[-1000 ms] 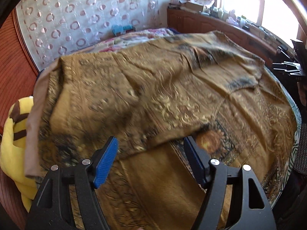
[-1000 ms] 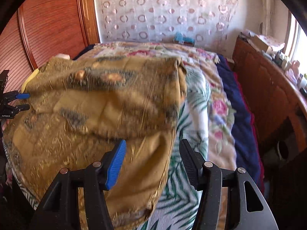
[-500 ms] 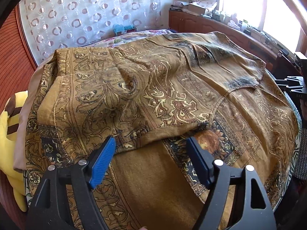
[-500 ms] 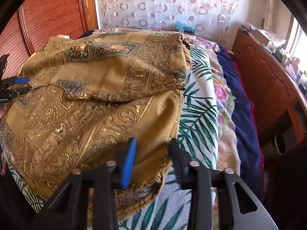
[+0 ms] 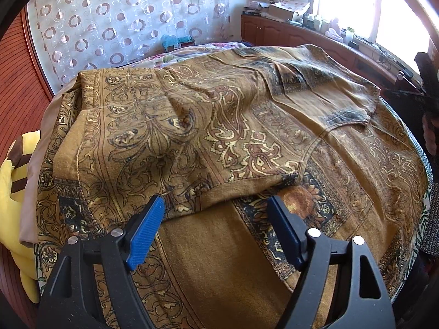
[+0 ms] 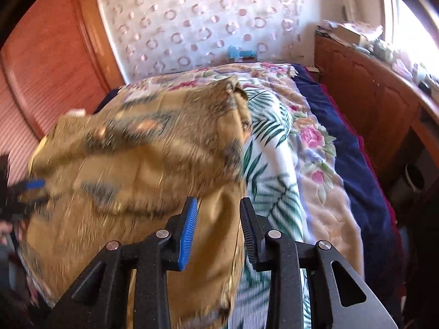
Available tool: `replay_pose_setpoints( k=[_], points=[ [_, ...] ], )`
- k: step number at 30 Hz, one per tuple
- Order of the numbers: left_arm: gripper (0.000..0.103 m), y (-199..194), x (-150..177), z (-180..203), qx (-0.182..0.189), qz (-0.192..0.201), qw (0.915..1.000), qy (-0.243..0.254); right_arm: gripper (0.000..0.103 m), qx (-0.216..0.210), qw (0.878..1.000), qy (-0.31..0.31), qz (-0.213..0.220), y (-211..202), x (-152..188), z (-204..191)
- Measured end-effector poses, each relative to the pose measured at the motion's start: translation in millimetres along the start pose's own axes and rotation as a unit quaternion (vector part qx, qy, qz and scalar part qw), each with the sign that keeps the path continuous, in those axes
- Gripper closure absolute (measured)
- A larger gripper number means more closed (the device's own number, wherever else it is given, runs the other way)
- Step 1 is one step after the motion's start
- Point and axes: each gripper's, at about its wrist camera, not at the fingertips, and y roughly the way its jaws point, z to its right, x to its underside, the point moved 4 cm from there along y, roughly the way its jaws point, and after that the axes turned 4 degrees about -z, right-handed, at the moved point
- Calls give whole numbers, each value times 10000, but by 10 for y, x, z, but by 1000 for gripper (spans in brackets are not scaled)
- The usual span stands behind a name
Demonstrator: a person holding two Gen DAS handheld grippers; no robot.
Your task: Fold small clothes
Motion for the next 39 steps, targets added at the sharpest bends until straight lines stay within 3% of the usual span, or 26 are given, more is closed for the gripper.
replay_pose_setpoints(
  k=[10, 14, 19, 33, 39],
  points=[
    [24, 6, -4, 10, 14, -5, 10000, -5, 70, 450, 9986, -60, -281, 410, -210, -174],
    [20, 21, -9, 34, 54, -25, 10000, 21, 70, 362, 9990, -113, -253, 426, -284, -240],
    [14, 38, -14, 54, 119, -57, 9999, 82, 70, -91, 9996, -246, -113, 395, -325, -339],
    [14, -11, 17, 3, 5, -133, 9999, -75, 70, 163, 9989, -445, -66, 419, -280, -428],
    [14, -462, 94, -297, -200, 457, 9964, -683, 70, 139, 9989, -422, -155, 501, -246, -420]
  ],
)
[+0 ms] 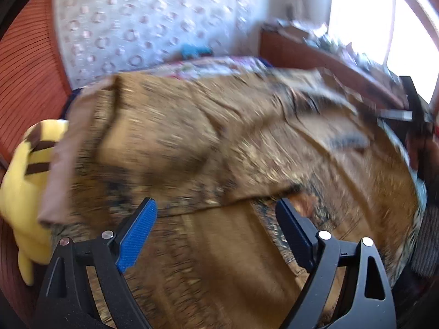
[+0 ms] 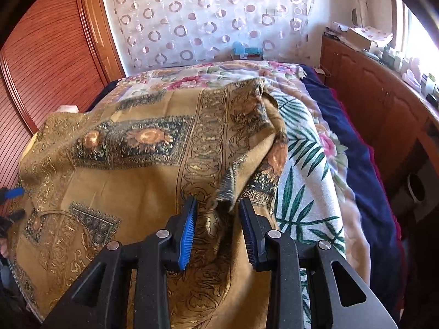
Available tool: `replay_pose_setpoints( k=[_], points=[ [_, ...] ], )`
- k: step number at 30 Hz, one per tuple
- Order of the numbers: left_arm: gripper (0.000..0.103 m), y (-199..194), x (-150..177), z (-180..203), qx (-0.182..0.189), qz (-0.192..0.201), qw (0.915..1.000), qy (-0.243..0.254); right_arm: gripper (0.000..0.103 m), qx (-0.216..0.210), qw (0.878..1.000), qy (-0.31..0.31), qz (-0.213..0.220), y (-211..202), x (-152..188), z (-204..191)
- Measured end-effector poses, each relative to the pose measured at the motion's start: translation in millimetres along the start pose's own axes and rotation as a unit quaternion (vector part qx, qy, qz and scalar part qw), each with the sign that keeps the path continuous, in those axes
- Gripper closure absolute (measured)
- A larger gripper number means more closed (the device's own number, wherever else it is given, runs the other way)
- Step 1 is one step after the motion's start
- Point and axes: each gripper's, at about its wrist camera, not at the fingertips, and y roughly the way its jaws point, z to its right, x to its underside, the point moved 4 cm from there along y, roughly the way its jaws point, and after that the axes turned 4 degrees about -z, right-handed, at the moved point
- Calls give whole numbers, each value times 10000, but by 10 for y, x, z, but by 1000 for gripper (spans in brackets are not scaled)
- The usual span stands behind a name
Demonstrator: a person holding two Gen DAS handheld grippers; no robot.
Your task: Fold small clothes
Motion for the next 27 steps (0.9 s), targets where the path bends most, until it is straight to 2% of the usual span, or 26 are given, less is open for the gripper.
replay_pose_setpoints(
  k=[4, 7, 12, 14, 16, 21, 25, 27],
  points=[
    [14, -300, -32, -262, -511, 437, 9976, -180, 70, 40, 10000, -30, 20, 46, 31, 0],
    [14, -358, -49, -394, -476, 464, 9973, -314, 70, 24, 10000, -9, 62, 63, 49, 33],
    [33, -267, -53, -459, -276, 298, 9984, -385, 70, 56, 9999, -46, 124, 62, 88, 41],
    [55, -167, -49, -435, -130, 129, 9988, -451, 70, 87, 9999, -71, 125, 60, 101, 29],
    [57, -85, -35, -426, -150, 5, 9987, -481, 70, 99, 9998, -78, 122, 63, 104, 24],
    [57, 20, -61, -523, -586, -34, 9969, -526, 70, 203, 9996, -150, 114, 72, 101, -12],
    [57, 93, -81, -542, -452, -97, 9977, -503, 70, 303, 9992, -226, 97, 83, 90, -37],
    [68, 141, -75, -512, -422, -139, 9983, -387, 70, 296, 9993, -221, 97, 84, 89, -39]
  ],
)
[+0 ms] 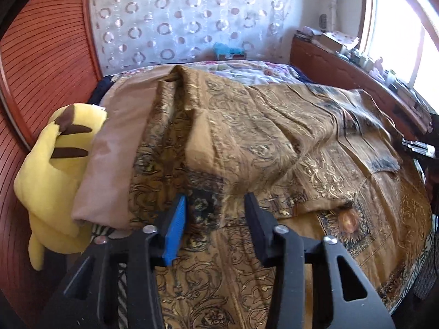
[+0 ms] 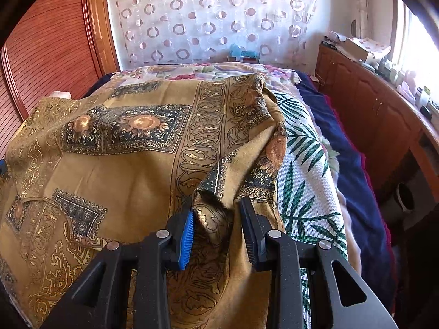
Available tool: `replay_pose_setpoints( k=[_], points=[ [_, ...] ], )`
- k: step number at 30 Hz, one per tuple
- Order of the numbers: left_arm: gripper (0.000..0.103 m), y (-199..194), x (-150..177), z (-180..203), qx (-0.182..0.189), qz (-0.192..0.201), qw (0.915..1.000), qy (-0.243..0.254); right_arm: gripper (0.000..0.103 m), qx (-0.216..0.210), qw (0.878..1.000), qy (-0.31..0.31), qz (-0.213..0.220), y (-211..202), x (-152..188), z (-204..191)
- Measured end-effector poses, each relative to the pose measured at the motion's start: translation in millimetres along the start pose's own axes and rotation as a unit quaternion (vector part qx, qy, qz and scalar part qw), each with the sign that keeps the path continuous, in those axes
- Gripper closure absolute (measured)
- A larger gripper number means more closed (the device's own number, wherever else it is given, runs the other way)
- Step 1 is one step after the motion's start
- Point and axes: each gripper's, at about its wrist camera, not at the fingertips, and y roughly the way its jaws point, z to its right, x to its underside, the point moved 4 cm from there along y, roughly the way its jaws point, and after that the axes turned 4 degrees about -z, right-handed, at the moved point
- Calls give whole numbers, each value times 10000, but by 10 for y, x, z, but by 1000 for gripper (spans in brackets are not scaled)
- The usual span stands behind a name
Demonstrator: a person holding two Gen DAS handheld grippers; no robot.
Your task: Fold small clothes
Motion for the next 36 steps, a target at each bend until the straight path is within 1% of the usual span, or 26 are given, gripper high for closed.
replay_pose_setpoints(
  k=[3, 8, 10, 11, 13, 17, 20, 21, 23, 24, 28, 30, 34, 36],
  points=[
    [69, 80, 5, 2, -130, -81, 9999, 22, 70, -44, 10000, 34, 8, 0, -1, 2],
    [69, 137, 13, -43, -32, -111, 9999, -72, 70, -99, 9999, 79, 15, -1, -2, 35],
    [91, 95, 10, -36, 19, -27, 10000, -46, 70, -117, 9999, 96, 19, -2, -1, 41],
    [92, 47, 0, -25, 201, 44, 9998, -69, 70, -127, 9999, 102, 22, -2, 2, 48],
    [94, -22, -26, 5, 306, 148, 9994, -69, 70, -129, 9999, 101, 24, -3, 5, 58],
    [96, -132, -108, 87, 375, 286, 9989, 35, 70, -101, 9999, 79, 18, -5, 7, 53],
    [96, -139, -156, 126, 311, 282, 9991, 65, 70, -123, 9998, 127, 29, -19, 8, 64],
    [96, -130, -164, 139, 306, 267, 9991, 82, 70, -218, 9995, 236, 52, -34, 10, 95],
    [96, -107, -165, 166, 322, 220, 9992, 106, 70, -579, 9969, 524, 90, -68, 9, 176],
    [96, -90, -162, 174, 343, 179, 9992, 117, 70, -693, 9959, 576, 91, -89, 5, 210],
    [96, -69, -147, 207, 365, 119, 9992, 92, 70, -569, 9967, 537, 197, -178, -65, 309],
    [96, -53, -142, 196, 382, 108, 9992, 55, 70, -505, 9974, 494, 120, -163, -109, 328],
    [96, 8, -124, 169, 376, 19, 9993, -38, 70, -290, 9993, 229, 88, -143, -173, 283],
    [96, 26, -107, 161, 362, 5, 9993, -46, 70, -199, 9996, 135, 160, -159, -194, 252]
  ],
)
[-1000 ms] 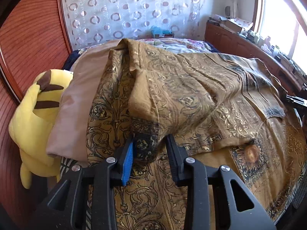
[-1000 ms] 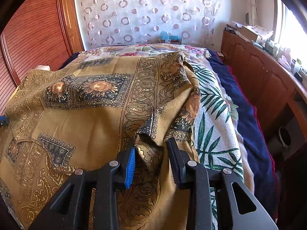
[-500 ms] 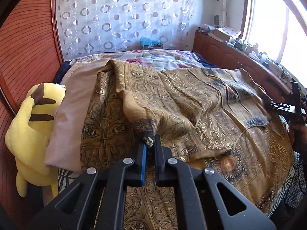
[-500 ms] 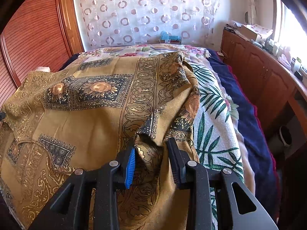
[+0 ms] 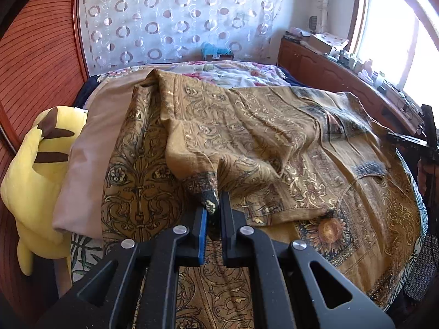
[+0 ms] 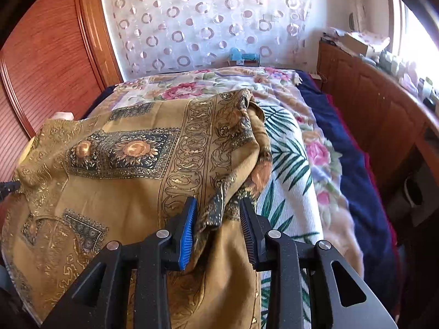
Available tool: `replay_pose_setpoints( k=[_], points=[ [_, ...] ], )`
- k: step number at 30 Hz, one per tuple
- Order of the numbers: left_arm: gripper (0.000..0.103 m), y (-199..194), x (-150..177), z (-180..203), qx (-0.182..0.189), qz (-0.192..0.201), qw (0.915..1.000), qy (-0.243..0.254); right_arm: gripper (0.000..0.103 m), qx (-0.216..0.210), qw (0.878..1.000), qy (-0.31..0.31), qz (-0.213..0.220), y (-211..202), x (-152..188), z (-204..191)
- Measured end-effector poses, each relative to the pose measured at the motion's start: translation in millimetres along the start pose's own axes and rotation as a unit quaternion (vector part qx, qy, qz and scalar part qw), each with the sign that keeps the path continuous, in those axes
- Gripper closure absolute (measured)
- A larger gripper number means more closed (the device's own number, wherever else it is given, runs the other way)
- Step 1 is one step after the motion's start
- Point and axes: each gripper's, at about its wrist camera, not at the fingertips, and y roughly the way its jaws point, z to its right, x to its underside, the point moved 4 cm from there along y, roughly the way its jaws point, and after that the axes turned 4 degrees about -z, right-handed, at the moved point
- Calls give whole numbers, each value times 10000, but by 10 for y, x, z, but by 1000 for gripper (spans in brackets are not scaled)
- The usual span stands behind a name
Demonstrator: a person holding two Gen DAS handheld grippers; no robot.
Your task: Fold small clothes
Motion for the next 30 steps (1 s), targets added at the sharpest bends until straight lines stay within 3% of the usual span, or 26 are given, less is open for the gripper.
replay_pose_setpoints(
  k=[5, 6, 9, 13, 21, 26, 30],
  points=[
    [96, 26, 31, -46, 7, -2, 10000, -59, 71, 18, 9997, -221, 45, -31, -15, -89],
    [96, 35, 33, -54, 7, -5, 10000, -70, 86, 60, 9996, -284, -10, -7, -5, -95],
    [96, 50, 40, -77, 15, -1, 10000, -73, 100, 194, 9985, -485, -185, 76, 12, -135],
    [97, -91, 12, -48, 170, 215, 9996, -19, 100, 179, 9983, -542, 124, -78, -32, -174],
    [97, -822, -180, 41, 559, 944, 9940, -9, 100, -148, 9948, -589, 813, -761, -167, -318],
    [97, -1178, -192, -3, 701, 1161, 9907, -48, 100, -334, 9921, -627, 1030, -1195, -83, -342],
    [97, -1363, 23, -129, 629, 1149, 9914, -74, 100, -437, 9917, -636, 1031, -1481, 208, -282]
  ],
)
